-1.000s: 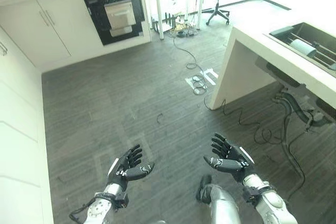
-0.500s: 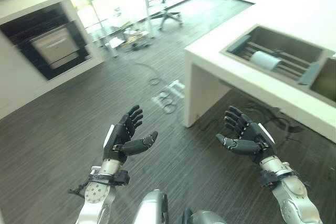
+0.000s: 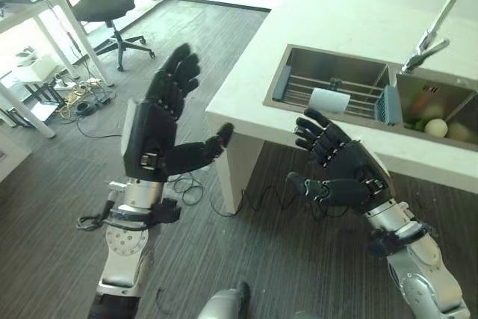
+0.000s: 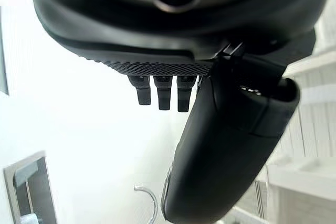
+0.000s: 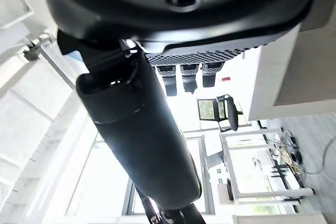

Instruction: Place the dishes in the dishwasher.

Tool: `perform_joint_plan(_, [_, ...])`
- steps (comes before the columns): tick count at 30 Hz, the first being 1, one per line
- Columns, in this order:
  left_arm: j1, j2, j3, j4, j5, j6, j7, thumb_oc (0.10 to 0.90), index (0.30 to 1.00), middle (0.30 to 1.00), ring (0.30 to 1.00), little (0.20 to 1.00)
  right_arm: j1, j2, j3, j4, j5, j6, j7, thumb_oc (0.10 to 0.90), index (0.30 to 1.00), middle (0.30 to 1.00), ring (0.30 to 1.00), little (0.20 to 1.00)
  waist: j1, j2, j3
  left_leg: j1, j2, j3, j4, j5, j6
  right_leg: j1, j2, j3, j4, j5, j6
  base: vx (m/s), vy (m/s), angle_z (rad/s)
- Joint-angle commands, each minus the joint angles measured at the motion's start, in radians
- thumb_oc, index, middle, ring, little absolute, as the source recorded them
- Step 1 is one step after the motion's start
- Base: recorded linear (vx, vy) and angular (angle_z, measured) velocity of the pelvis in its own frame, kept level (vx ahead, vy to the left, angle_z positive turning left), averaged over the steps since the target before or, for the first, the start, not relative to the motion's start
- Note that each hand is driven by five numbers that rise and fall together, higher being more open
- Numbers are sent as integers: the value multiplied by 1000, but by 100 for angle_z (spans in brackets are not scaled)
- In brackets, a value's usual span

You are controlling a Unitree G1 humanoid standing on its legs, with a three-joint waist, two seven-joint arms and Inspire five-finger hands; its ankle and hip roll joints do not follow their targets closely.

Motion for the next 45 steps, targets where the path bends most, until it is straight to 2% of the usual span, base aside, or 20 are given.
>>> perform_joint_plan(1, [31, 22, 40, -111, 4, -126, 3, 800, 900, 900, 900, 900, -97, 28, -44, -31, 65, -160, 19, 800, 900, 900, 900, 900, 26, 46, -60, 83, 68, -75, -31, -131, -50, -46, 66, -108, -110, 290, 16, 76, 97, -32])
perform_joint_plan(2, [24, 26, 40, -116, 20, -124, 16, 800, 900, 900, 900, 900, -109, 38, -31, -25, 65, -164, 29, 800, 900, 900, 900, 900, 32, 52, -55, 91, 74, -67, -31, -139, -50, -64, 49, -146, -110, 297, 11, 51, 0, -90])
perform_joint_plan(3, [16, 43, 50, -127, 24, -108, 33, 800, 900, 900, 900, 900, -133, 50, -9, -16, 67, -161, 48, 800, 900, 900, 900, 900, 53, 49, -54, 98, 80, -36, -31, -154, -61, -92, -2, -201, -110, 253, 8, 81, -158, -186])
perform_joint_plan(4, [16, 62, 55, -135, -11, -94, 29, 800, 900, 900, 900, 900, -151, 59, 14, -11, 53, -168, 34, 800, 900, 900, 900, 900, 62, 39, -53, 110, 77, -5, -31, -178, -64, -145, -63, -187, -110, 263, 35, 83, -203, -195])
perform_joint_plan(7, [21, 64, 57, -141, -31, -78, 34, 800, 900, 900, 900, 900, -173, 73, 35, -11, 54, -167, 29, 800, 900, 900, 900, 900, 54, 28, -51, 139, 86, 32, -31, -219, -67, -247, -126, -134, -110, 335, 77, 128, -238, -92])
perform_joint_plan(9, [30, 66, 60, -135, -34, -83, 45, 800, 900, 900, 900, 900, -180, 79, 42, -10, 57, -166, 48, 800, 900, 900, 900, 900, 49, 29, -49, 162, 98, 54, -31, -240, -67, -295, -148, -125, -110, 364, 88, 185, -247, -66])
perform_joint_plan(11, [40, 60, 62, -129, -59, -97, 54, 800, 900, 900, 900, 900, -183, 68, 47, -10, 58, -172, 67, 800, 900, 900, 900, 900, 40, 27, -50, 180, 109, 72, -31, -254, -66, -308, -132, -96, -110, 346, 91, 269, -339, -63])
perform_joint_plan(14, [42, 41, 52, -117, -46, -105, 112, 800, 900, 900, 900, 900, -185, 35, 39, -28, 54, -160, 42, 800, 900, 900, 900, 900, 25, 23, -61, 216, 136, 93, -31, -265, -74, -306, -115, -112, -110, 324, 93, 273, -311, -15])
perform_joint_plan(18, [38, 3, 52, -110, -88, -102, 113, 800, 900, 900, 900, 900, -175, 5, -13, -40, 66, -147, 53, 800, 900, 900, 900, 900, -4, 19, -77, 255, 181, 130, -31, -265, -109, -283, -73, -146, -110, 286, 53, 261, -313, 23])
perform_joint_plan(20, [48, -19, 59, -123, -125, -90, 102, 800, 900, 900, 900, 900, -161, -3, -44, -47, 71, -128, 64, 800, 900, 900, 900, 900, -8, 19, -82, 272, 183, 137, -31, -186, -132, -270, -56, -147, -110, 266, 33, 238, -242, 25])
perform_joint_plan(22, [72, -40, 69, -128, -135, -105, 95, 800, 900, 900, 900, 900, -139, -13, -69, -50, 74, -117, 93, 800, 900, 900, 900, 900, 3, 1, -77, 283, 164, 147, -27, -43, -155, -235, -57, -141, -110, 239, 5, 244, -216, 15])
perform_joint_plan(24, [87, -53, 77, -141, -135, -110, 78, 800, 900, 900, 900, 900, -119, -11, -79, -59, 64, -115, 97, 800, 900, 900, 900, 900, 14, -7, -63, 228, 144, 142, 4, -37, -148, -211, -61, -143, -110, 228, -3, 154, -100, -2])
perform_joint_plan(27, [106, -61, 89, -145, -168, -115, 37, 800, 900, 900, 900, 900, -135, 9, -61, -51, 32, -110, 80, 800, 900, 900, 900, 900, 26, 18, -53, 158, 142, 142, -31, -127, -126, -191, -38, -157, -110, 213, 6, 147, 108, 10])
perform_joint_plan(28, [120, -67, 83, -147, -180, -120, 9, 800, 900, 900, 900, 900, -131, 26, -42, -51, 2, -115, 74, 800, 900, 900, 900, 900, 36, 53, -52, 57, 188, 111, -31, -106, -158, -168, -3, -163, -110, 193, 6, 173, 170, 32])
perform_joint_plan(32, [93, -70, 65, -141, -161, -112, -1, 800, 900, 900, 900, 900, -141, 19, -31, -61, -11, -112, 43, 800, 900, 900, 900, 900, 60, 63, -54, -29, 207, 48, -31, -56, -184, -124, 8, -171, -110, 151, -3, 226, 218, 24])
perform_joint_plan(35, [87, -56, 72, -136, -168, -110, 0, 800, 900, 900, 900, 900, -129, 4, -38, -67, 14, -109, 47, 800, 900, 900, 900, 900, 63, 59, -64, -19, 198, 40, -31, -73, -169, -110, -20, -184, -110, 146, 13, 233, 282, -4])
perform_joint_plan(39, [50, -35, 82, -121, -168, -95, -24, 800, 900, 900, 900, 900, -102, 32, -46, -73, 21, -130, 63, 800, 900, 900, 900, 900, 71, 40, -70, 12, 175, 43, -31, -99, -139, -83, -87, -207, -110, 175, 62, 259, 283, 1])
perform_joint_plan(42, [24, -24, 80, -129, -140, -75, -38, 800, 900, 900, 900, 900, -114, 61, -35, -65, 11, -146, 46, 800, 900, 900, 900, 900, 86, 36, -69, 21, 152, 43, -31, -110, -108, -38, -113, -223, -110, 189, 58, 235, 238, 4])
perform_joint_plan(44, [20, -18, 80, -136, -139, -60, -50, 800, 900, 900, 900, 900, -113, 81, -22, -62, 0, -147, 37, 800, 900, 900, 900, 900, 88, 41, -73, 34, 130, 32, -31, -119, -82, 1, -110, -233, -110, 260, 49, 318, 297, 10])
perform_joint_plan(45, [16, -18, 75, -134, -127, -55, -48, 800, 900, 900, 900, 900, -112, 92, -8, -63, -13, -143, 36, 800, 900, 900, 900, 900, 76, 56, -74, 50, 120, 14, -31, -130, -63, 10, -82, -233, -110, 331, 41, 296, 291, 6])
